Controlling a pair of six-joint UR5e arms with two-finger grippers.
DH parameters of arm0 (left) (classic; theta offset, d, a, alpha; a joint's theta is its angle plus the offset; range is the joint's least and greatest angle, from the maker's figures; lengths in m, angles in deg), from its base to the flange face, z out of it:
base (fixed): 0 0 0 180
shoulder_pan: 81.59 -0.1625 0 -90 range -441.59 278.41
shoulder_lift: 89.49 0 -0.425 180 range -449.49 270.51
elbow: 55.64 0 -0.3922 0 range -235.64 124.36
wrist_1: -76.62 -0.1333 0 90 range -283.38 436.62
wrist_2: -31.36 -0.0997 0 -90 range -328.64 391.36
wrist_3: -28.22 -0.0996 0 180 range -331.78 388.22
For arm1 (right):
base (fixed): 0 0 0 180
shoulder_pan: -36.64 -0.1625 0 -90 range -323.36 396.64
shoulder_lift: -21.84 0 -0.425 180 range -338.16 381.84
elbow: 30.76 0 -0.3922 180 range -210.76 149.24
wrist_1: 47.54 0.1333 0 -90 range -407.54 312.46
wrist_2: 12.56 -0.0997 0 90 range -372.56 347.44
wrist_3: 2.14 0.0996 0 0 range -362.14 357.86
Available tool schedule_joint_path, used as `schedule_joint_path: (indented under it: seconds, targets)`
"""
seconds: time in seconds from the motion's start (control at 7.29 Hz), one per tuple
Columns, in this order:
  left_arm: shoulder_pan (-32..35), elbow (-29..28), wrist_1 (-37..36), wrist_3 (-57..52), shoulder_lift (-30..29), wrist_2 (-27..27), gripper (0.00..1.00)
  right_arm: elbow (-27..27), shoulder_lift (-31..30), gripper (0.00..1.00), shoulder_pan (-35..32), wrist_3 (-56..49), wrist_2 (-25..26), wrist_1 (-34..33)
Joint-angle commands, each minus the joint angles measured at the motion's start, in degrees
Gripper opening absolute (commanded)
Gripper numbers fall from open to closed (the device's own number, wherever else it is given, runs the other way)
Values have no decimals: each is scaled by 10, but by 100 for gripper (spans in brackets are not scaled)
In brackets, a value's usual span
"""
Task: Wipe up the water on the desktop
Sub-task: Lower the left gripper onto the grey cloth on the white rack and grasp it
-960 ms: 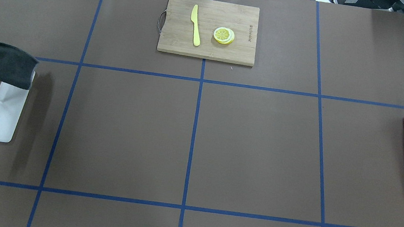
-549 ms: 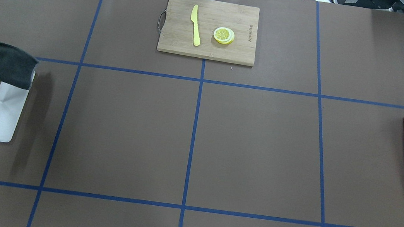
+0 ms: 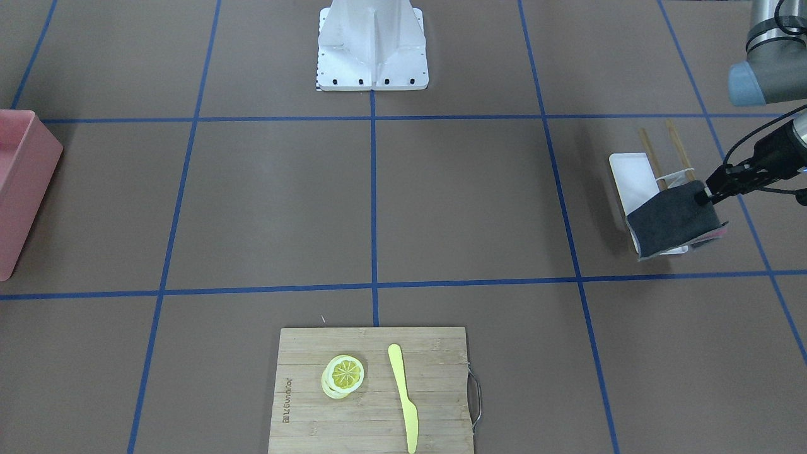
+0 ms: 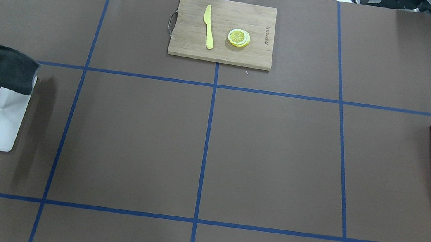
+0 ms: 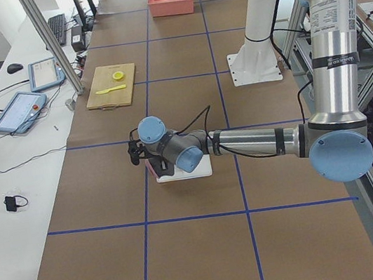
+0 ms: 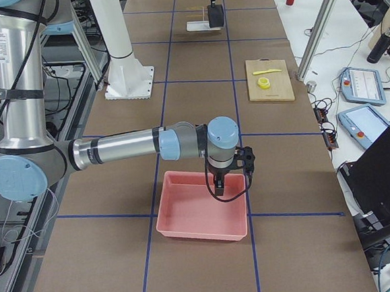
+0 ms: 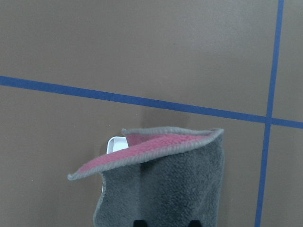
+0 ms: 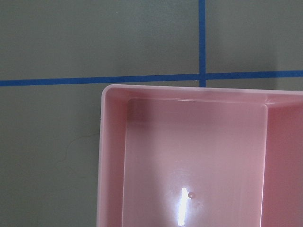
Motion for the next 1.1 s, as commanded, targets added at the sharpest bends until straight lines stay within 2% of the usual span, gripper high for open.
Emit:
schedule_joint_path:
  seconds: [0.0,0.14,0.41,0.96]
  targets:
    - [1,3,0,0,1,4,24,1,4,100,0,1,0,0]
    - [4,4,0,0,1,4,12,7,6,100,0,1,0,0]
    - [11,11,0,0,2,5,0,10,8,100,3,1,0,0]
    - [69,47,-4,0,11,13,0,7,20,100,7,1,0,3]
